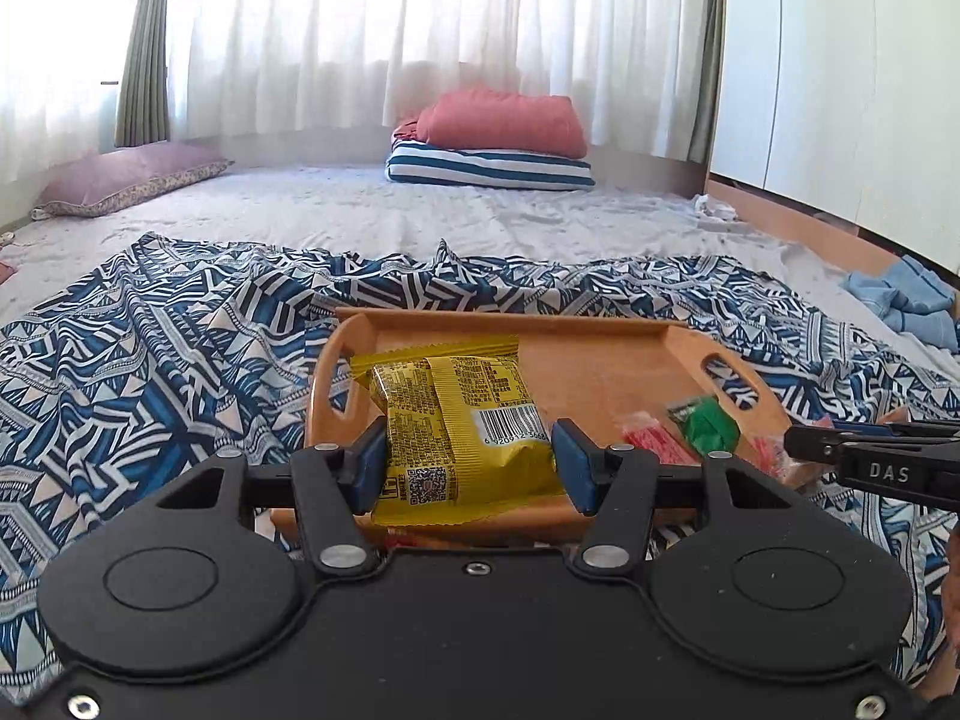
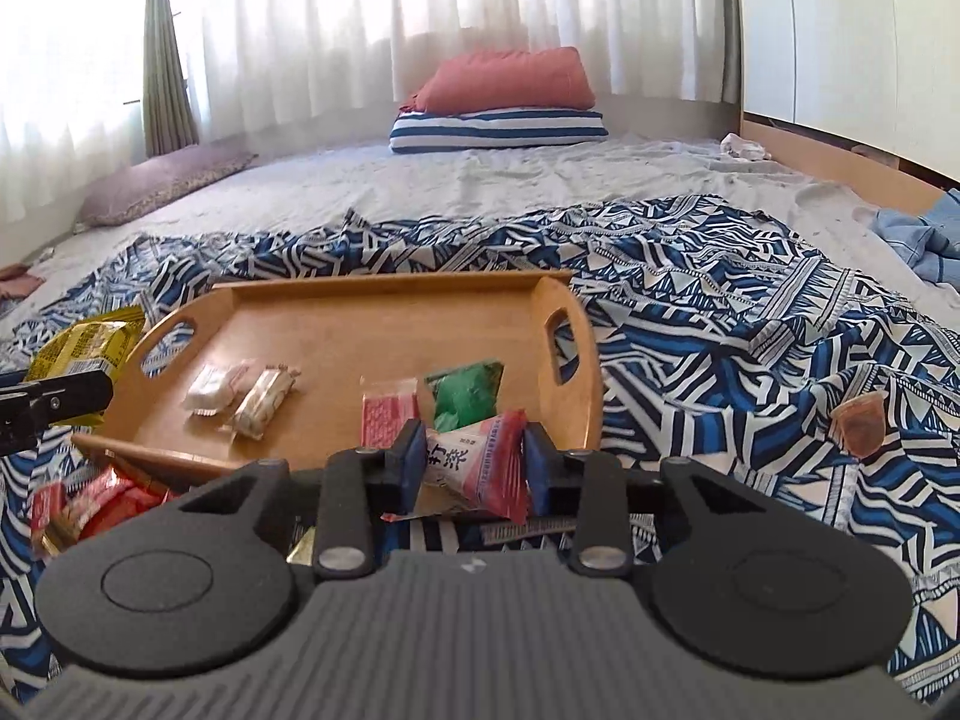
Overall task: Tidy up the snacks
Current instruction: 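Carry the yellow and pink-and-white packets over the tray and lower them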
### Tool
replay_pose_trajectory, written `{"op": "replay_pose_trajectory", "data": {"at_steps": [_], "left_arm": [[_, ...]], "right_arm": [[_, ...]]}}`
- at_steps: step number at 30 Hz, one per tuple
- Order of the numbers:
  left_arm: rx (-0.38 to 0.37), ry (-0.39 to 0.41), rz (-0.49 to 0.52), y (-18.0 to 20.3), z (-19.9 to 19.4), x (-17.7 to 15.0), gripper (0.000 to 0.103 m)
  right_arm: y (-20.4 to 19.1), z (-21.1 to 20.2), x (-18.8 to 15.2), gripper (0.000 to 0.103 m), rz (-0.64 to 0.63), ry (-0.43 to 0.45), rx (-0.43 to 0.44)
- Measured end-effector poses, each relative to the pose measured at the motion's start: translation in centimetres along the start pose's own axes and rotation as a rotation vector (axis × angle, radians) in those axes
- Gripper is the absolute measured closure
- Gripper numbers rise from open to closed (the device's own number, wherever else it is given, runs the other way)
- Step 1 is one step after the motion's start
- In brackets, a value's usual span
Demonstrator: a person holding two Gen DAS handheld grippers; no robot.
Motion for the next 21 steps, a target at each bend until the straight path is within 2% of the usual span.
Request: {"op": "replay_pose_trajectory", "data": {"at_steps": [8, 17, 21], "left_arm": [[-0.057, -0.003, -0.032, -2.2, 3.2, 3.4, 0.049], [-0.097, -0.087, -0.115, -5.0, 9.1, 6.1, 0.049], [-0.088, -0.127, -0.110, -5.6, 12.0, 6.5, 0.049]], "right_arm": [[0.8, 2.8, 3.6, 0.065, 0.069, -0.023, 0.033], [0.7, 8.7, 6.3, 0.064, 0.168, -0.126, 0.085], [0.3, 11.1, 6.6, 0.064, 0.177, -0.167, 0.096]]}}
Point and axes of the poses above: each gripper's, at about its wrist camera, not at the fingertips, and z roughly the way its jaws point, y to its right, x to its top, the point moved 2 cm from there along z, roughly the way its jaws point, and after that the axes turned 13 degrees about -x, right-handed, at the moved point
